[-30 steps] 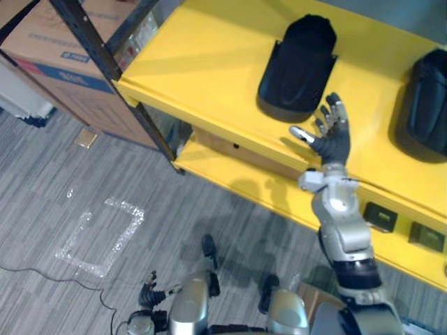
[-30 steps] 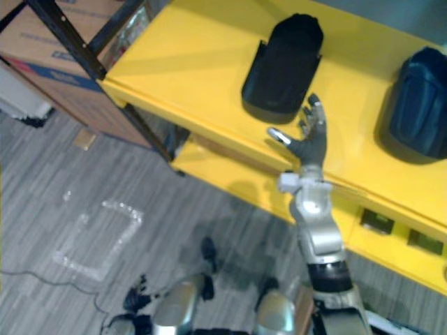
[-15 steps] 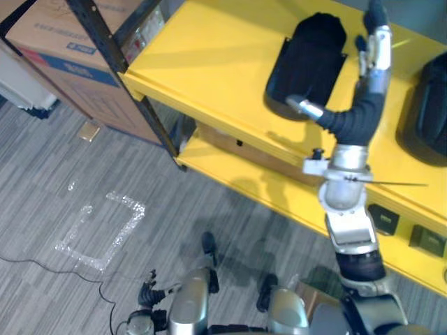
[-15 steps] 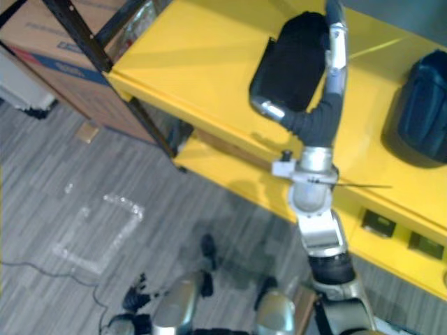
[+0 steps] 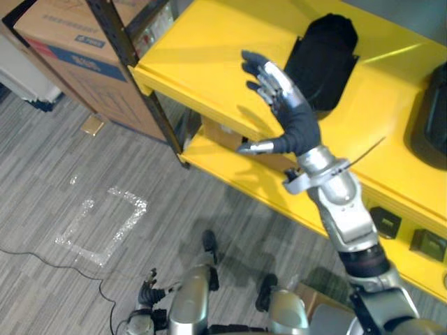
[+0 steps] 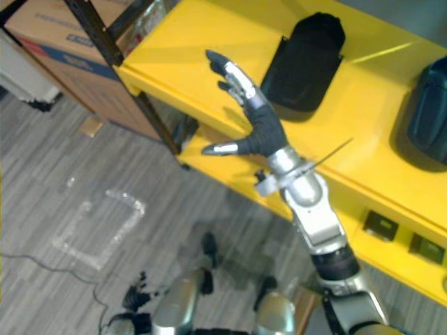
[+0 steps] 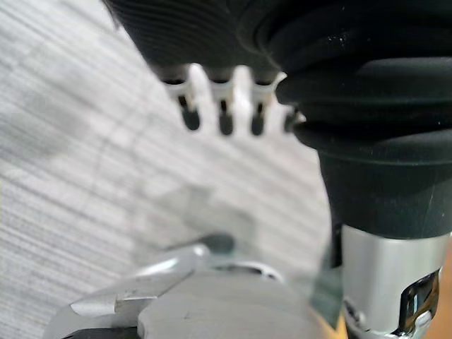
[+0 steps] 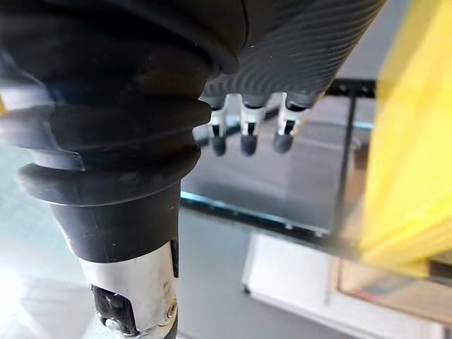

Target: Walk over and take plastic housings, then place them on the shelf

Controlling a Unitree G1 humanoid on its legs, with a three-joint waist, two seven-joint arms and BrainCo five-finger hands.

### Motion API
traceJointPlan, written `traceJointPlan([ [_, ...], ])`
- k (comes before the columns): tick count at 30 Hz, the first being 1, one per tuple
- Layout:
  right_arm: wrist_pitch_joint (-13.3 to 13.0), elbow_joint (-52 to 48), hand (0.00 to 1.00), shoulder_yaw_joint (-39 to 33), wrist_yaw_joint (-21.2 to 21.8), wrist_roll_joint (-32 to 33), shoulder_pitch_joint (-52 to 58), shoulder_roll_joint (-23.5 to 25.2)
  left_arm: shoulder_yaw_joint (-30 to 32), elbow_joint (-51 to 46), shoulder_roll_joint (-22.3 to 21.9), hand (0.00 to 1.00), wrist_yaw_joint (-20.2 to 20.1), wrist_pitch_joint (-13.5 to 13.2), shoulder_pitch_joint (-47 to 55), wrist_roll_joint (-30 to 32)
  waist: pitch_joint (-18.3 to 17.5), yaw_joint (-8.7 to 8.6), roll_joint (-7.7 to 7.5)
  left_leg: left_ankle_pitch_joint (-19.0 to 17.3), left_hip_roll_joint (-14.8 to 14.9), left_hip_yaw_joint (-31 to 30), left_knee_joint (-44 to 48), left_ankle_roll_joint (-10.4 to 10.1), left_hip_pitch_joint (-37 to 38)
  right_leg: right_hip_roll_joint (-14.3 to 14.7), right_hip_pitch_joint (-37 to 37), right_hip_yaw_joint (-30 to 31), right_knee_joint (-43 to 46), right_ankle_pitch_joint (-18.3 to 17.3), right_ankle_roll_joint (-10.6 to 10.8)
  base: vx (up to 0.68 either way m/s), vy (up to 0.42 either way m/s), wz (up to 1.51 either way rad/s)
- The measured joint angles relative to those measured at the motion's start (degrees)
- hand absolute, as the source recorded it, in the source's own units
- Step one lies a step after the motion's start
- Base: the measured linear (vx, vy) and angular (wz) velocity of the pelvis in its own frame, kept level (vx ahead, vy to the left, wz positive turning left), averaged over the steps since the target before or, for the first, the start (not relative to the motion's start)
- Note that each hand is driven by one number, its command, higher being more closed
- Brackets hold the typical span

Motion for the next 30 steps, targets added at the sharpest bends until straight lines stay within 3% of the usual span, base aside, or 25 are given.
traceJointPlan([
  [6, 2.88, 6.73, 0.0, -0.49, 0.49, -0.73, -0.79, -0.02, -0.31, -0.04, 0.0, 0.0, 0.0, 0.0, 0.0, -0.04, 0.0, 0.42, 0.0, 0.0, 0.0, 0.1, -0.1, 0.0, 0.26, -0.02, 0.09, 0.18, 0.13, -0.04, -0.06, 0.0, -0.002, -0.01],
  [21, 3.31, 22.04, 0.0, -5.54, -2.1, -3.45, -6.37, -2.24, -0.3, -0.99, 0.03, 0.0, -1.05, 1.68, 0.01, -0.05, 0.0, 1.03, 0.18, 0.12, -0.1, -0.24, -0.3, -0.16, 0.47, -0.28, -0.09, -0.04, 1.77, -0.55, -0.38, 0.0, 0.0, 0.0],
  [26, 3.35, 25.89, 0.0, -6.19, -3.04, -3.5, -8.41, -3.63, -0.4, -1.46, -0.01, 0.0, -1.61, 2.29, 0.01, -0.07, -0.16, 1.4, 0.9, 0.08, -0.48, -0.5, -0.32, -0.12, 0.75, -0.89, -0.18, -0.2, 2.81, -1.66, -0.38, 0.0, -0.003, 0.02],
  [30, 3.35, 29.34, 0.0, -7.34, -3.6, -4.1, -11.07, -5.43, -0.49, -2.04, -0.49, 0.0, -2.07, 2.31, 0.02, -0.07, 0.51, 1.97, 2.37, 0.01, -0.72, -0.73, -0.41, -0.01, 1.0, -1.27, -0.18, -0.32, 3.66, -2.25, -0.36, 0.0, -0.006, 0.03],
])
